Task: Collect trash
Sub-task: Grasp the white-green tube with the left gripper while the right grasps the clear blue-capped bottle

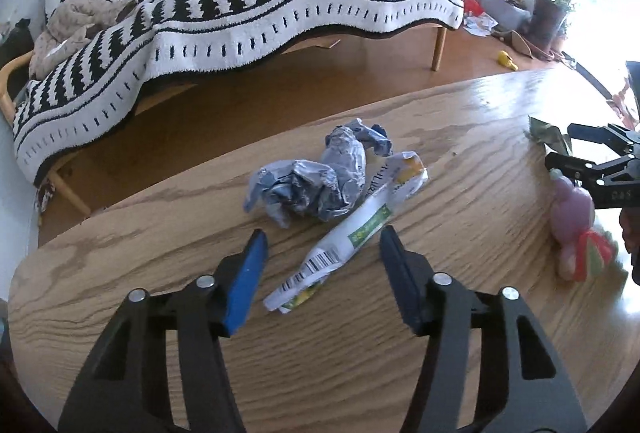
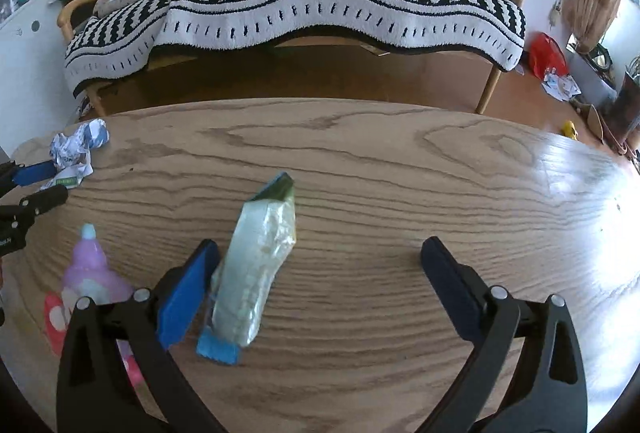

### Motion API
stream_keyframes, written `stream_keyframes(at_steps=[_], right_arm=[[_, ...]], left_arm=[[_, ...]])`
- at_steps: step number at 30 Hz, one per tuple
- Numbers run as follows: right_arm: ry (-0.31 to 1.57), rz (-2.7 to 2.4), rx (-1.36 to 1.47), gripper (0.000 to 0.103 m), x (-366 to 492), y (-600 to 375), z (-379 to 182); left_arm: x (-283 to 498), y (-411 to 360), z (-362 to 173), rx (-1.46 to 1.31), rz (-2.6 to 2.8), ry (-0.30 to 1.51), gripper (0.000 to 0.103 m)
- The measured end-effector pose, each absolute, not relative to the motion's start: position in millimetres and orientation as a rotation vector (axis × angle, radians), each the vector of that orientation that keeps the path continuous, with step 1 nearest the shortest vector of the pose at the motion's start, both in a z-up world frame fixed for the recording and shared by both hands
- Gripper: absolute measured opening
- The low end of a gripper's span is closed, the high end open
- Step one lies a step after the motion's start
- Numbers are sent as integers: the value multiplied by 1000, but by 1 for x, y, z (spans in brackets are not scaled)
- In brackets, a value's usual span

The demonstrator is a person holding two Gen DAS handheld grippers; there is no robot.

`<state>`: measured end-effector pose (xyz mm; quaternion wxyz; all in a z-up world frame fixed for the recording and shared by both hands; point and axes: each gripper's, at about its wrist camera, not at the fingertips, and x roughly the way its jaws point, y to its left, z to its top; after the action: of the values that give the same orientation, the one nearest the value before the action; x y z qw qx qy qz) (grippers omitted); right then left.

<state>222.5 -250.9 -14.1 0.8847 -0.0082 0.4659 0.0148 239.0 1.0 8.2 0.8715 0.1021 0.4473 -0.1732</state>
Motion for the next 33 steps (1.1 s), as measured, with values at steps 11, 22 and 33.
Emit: stream_keyframes(at_steps=[11,22,33], right_arm=[[970,148,-41,10,206,-217,-1],[918,149,0,10,168,-237,48],[828,150,74,10,91,-257,131]], left_arm=[[206,-25,18,207,-413,979,12],[167,-38,77,213,-417,908,12],[88,-57,139,223,-436,843,12]])
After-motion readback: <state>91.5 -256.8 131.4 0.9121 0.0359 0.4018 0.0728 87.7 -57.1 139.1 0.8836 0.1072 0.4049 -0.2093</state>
